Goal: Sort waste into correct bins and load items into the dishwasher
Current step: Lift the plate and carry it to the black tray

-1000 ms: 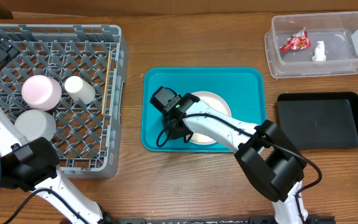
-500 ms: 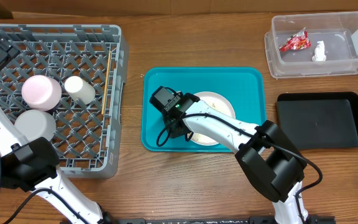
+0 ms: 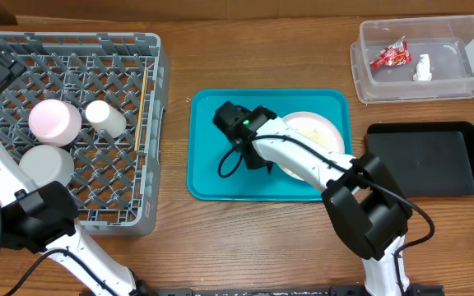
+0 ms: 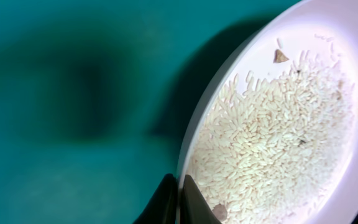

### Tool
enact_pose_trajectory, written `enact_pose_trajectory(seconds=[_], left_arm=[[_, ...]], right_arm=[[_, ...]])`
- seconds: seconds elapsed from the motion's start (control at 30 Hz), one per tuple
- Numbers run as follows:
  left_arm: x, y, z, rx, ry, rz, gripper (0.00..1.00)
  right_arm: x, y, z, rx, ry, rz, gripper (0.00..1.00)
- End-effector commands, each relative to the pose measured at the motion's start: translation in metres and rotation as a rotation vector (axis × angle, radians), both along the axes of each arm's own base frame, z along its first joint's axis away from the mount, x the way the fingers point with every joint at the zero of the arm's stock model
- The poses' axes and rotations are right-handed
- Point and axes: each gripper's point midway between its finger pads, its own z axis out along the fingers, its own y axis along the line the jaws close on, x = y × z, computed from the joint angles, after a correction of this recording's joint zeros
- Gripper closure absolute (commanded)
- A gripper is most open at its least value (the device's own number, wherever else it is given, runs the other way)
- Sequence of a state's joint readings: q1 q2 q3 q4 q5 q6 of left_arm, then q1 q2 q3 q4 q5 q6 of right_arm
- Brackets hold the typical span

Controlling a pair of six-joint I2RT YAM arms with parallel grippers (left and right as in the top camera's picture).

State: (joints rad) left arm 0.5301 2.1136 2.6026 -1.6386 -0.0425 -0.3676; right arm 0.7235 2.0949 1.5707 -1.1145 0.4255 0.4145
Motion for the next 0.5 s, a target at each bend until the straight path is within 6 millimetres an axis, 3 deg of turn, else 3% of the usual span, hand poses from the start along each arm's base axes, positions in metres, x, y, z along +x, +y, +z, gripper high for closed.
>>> enact_pose_trajectory(seconds=[0.0, 0.27, 0.47], left_arm=[[0.0, 0.002, -0.003, 0.007, 0.01, 0.014, 0.0], [0.0, 0.002, -0.003, 0.007, 0.01, 0.014, 0.0], [0.0, 0.002, -0.003, 0.007, 0.01, 0.014, 0.0]], right_arm=[[0.018, -0.02, 0.013, -0.085, -0.075, -0.025, 0.96], [0.024, -0.035, 0.022, -0.158, -0.108, -0.036, 0.96], [0.033, -0.05, 0.046, -0.202, -0.171, -0.121, 0.96]])
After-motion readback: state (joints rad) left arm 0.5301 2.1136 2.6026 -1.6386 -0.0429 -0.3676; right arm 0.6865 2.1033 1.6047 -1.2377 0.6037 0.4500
